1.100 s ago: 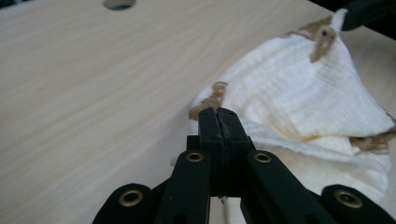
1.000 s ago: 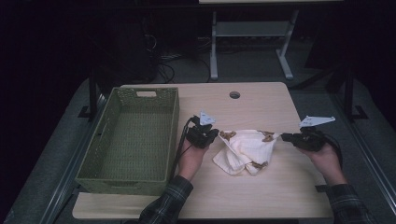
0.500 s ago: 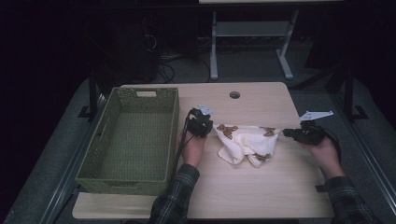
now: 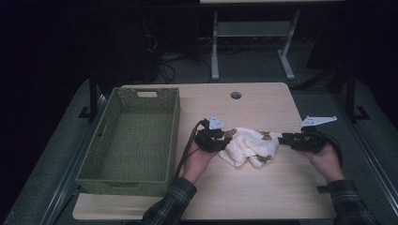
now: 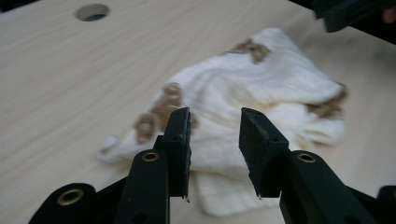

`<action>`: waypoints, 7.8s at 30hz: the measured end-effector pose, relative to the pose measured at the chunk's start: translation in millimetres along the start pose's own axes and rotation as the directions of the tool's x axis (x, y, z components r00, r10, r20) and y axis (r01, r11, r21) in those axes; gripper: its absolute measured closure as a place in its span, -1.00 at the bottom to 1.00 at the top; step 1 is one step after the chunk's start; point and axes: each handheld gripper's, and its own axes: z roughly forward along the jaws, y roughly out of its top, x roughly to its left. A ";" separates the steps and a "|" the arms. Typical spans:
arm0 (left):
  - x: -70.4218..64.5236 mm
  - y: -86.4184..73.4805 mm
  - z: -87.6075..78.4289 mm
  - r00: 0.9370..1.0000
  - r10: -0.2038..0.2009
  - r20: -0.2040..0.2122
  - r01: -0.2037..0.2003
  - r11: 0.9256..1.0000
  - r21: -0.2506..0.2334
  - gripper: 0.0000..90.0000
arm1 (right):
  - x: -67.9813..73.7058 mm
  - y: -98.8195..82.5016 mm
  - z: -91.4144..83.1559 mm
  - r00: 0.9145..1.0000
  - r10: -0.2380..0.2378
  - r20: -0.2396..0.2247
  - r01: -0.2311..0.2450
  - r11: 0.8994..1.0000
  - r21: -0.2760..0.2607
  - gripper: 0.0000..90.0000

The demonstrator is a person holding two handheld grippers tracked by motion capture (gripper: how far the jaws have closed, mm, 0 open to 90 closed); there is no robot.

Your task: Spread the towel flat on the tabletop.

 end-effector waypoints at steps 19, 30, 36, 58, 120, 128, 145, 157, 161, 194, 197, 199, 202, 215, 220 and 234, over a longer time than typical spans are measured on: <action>-57.2 -37.4 22.2 0.979 0.147 0.142 -0.162 0.982 0.097 0.39 | 67.3 -10.2 16.7 0.988 -0.073 -0.134 0.082 0.995 0.064 0.57; -54.6 -40.9 40.5 0.979 0.173 0.108 -0.187 0.974 0.130 0.56 | 74.7 -12.6 31.8 0.979 -0.116 -0.167 0.135 0.985 0.110 0.57; -49.5 -37.7 42.7 0.981 0.173 0.091 -0.185 0.972 0.145 0.91 | 79.5 -14.8 39.6 0.976 -0.142 -0.166 0.166 0.976 0.141 0.56; -15.9 -8.8 -21.8 0.995 0.019 0.100 -0.011 0.997 -0.075 0.99 | 72.9 -9.1 22.0 0.975 -0.194 -0.105 0.204 0.975 0.092 0.90; -7.6 -43.4 4.4 0.998 0.063 0.002 -0.062 0.987 0.146 0.55 | 51.8 -21.3 14.2 0.986 -0.131 -0.108 0.147 0.975 0.166 0.68; -6.5 -44.4 7.7 0.999 0.050 0.006 -0.050 0.987 0.150 0.51 | 41.1 -19.3 27.0 0.989 -0.118 -0.086 0.131 0.977 0.170 0.59; -6.6 -50.2 16.9 0.998 0.065 0.012 -0.066 0.976 0.206 0.43 | 39.0 -23.9 30.2 0.989 -0.142 -0.041 0.147 0.973 0.178 0.91; 0.1 -40.1 -2.5 1.000 0.017 -0.014 -0.015 0.992 0.126 0.90 | 36.2 -22.4 9.9 0.993 -0.105 -0.059 0.112 0.983 0.147 0.91; 0.2 -37.4 -15.1 1.000 -0.013 -0.023 0.015 0.997 0.076 0.90 | 33.8 -23.9 -4.8 0.994 -0.101 -0.046 0.105 0.988 0.112 0.90; -59.2 -78.6 -68.6 0.994 -0.057 0.088 0.045 0.991 0.128 0.90 | 58.2 -80.1 -61.4 0.992 -0.081 -0.098 0.090 0.991 0.096 0.90; -61.6 -83.7 -67.9 0.993 -0.061 0.099 0.046 0.988 0.146 0.87 | 60.6 -83.5 -61.4 0.990 -0.085 -0.111 0.097 0.990 0.103 0.89; -61.4 -85.1 -66.2 0.994 -0.061 0.090 0.047 0.988 0.146 0.74 | 61.4 -84.0 -61.3 0.990 -0.082 -0.113 0.094 0.990 0.108 0.73; -59.8 -82.3 -65.3 0.995 -0.057 0.080 0.046 0.990 0.132 0.56 | 59.9 -80.7 -62.8 0.992 -0.067 -0.109 0.076 0.994 0.082 0.60; -37.2 -47.2 -41.5 0.999 -0.040 0.028 0.037 0.995 0.093 0.32 | 47.1 -54.0 -46.3 0.994 -0.091 -0.053 0.094 0.994 0.055 0.51; -22.2 -32.1 -29.7 0.999 -0.047 -0.016 0.048 0.995 0.090 0.32 | 38.4 -39.2 -35.4 0.993 -0.106 -0.046 0.108 0.993 0.045 0.52; 33.8 -12.0 11.2 0.978 -0.120 -0.172 0.140 0.984 0.107 0.34 | -0.3 3.3 -6.8 0.994 -0.107 -0.011 0.107 0.994 0.027 0.53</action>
